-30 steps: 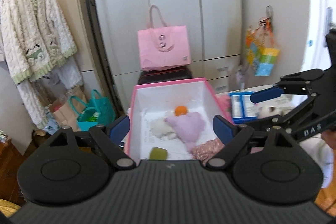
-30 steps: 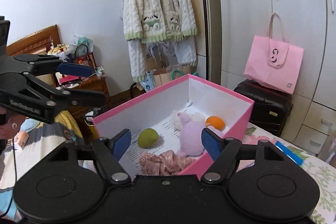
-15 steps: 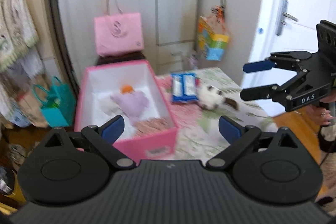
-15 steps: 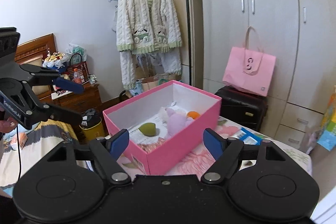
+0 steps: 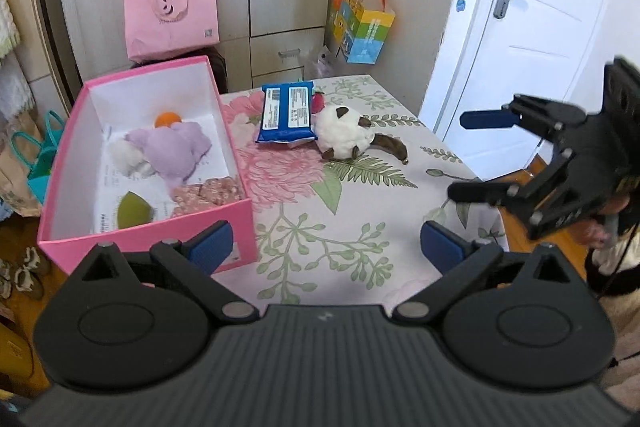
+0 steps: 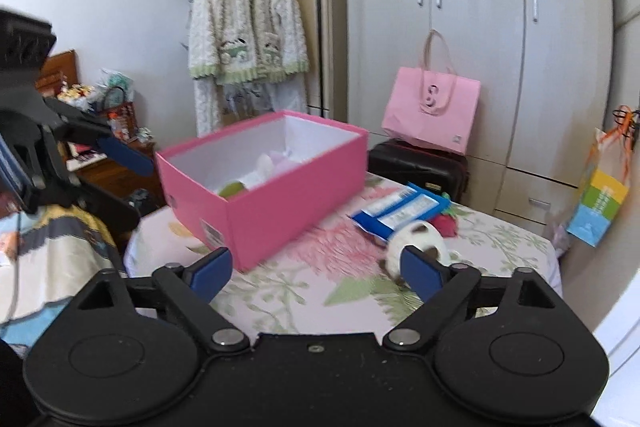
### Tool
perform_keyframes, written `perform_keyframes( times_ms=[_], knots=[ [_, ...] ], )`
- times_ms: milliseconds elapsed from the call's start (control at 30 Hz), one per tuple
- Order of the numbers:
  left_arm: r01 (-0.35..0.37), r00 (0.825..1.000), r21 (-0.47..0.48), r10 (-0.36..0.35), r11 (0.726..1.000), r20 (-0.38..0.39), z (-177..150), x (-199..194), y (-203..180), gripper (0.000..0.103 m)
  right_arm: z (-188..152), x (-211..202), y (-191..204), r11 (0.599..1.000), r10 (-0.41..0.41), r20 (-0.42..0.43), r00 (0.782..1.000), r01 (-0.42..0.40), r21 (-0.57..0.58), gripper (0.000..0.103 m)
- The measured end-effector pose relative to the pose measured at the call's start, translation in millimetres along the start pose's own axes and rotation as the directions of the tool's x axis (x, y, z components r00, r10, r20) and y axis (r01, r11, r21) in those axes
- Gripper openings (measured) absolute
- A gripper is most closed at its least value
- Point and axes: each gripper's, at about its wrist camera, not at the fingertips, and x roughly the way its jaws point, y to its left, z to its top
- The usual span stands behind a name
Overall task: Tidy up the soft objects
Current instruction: 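Move both grippers back from the box over the bed, then grasp the white plush with brown ears with the left gripper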
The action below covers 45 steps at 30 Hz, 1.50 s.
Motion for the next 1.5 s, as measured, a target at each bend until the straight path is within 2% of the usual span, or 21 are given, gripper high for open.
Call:
perform_keyframes(
  times_ms=[167, 233, 333, 400, 467, 567, 633, 733, 867, 1033, 1233, 1333, 1500],
  knots=[
    [-0.013, 1.000, 0.038, 0.013, 0.999, 0.009, 6, 26, -11, 0.102, -23, 28, -23, 0.996, -0.085, 0.006, 0.996, 0.085, -0.004, 0.099],
    [-0.025, 1.000, 0.072, 0.024, 0.997, 0.015, 8, 37, -18, 0.102, -29, 33, -31, 0.996, -0.085, 0.037, 0.996, 0.085, 0.004, 0.099],
    [-0.007, 1.000, 0.099, 0.005, 0.995, 0.028, 12, 53, -26, 0.102, -37, 41, -44, 0.998, -0.070, 0.081, 0.994, 0.069, 0.013, 0.099],
    [-0.002, 0.999, 0.102, -0.002, 0.995, 0.042, 15, 66, -30, 0.102, -43, 57, -51, 0.998, -0.054, 0.014, 0.998, 0.054, -0.027, 0.099],
    [0.004, 0.998, 0.104, -0.010, 0.995, 0.058, 18, 77, -33, 0.102, -48, 70, -56, 0.996, -0.087, -0.028, 0.996, 0.087, -0.027, 0.099],
    [0.003, 0.997, 0.098, -0.010, 0.995, 0.075, 21, 98, -36, 0.101, -52, 79, -64, 0.999, -0.045, -0.028, 0.999, 0.045, 0.008, 0.098],
    [0.006, 0.997, 0.091, -0.014, 0.996, 0.080, 24, 111, -35, 0.101, -52, 85, -64, 0.998, -0.058, -0.018, 0.998, 0.058, 0.006, 0.098],
    [0.031, 0.997, 0.035, -0.033, 0.999, 0.072, 28, 134, -31, 0.099, -52, 94, -63, 0.995, -0.099, -0.008, 0.995, 0.099, -0.032, 0.098],
    [0.066, 0.995, -0.036, -0.063, 0.997, 0.077, 31, 163, -26, 0.098, -47, 113, -78, 0.999, -0.050, -0.039, 0.998, 0.050, 0.008, 0.097],
    [0.081, 0.991, -0.115, -0.068, 0.990, 0.114, 39, 190, -15, 0.095, -43, 136, -90, 0.999, -0.036, -0.075, 0.997, 0.038, 0.032, 0.097],
    [0.120, 0.988, -0.228, -0.093, 0.966, 0.125, 49, 223, 0, 0.084, -41, 160, -109, 0.997, 0.001, -0.096, 0.995, 0.007, 0.082, 0.096],
    [0.131, 0.987, -0.269, -0.100, 0.954, 0.125, 49, 238, 6, 0.080, -39, 169, -120, 0.990, 0.027, -0.114, 0.993, -0.010, 0.143, 0.096],
    [0.139, 0.984, -0.313, -0.097, 0.940, 0.146, 47, 254, 12, 0.079, -40, 179, -140, 0.951, 0.107, -0.107, 0.988, -0.071, 0.302, 0.096]
  ],
)
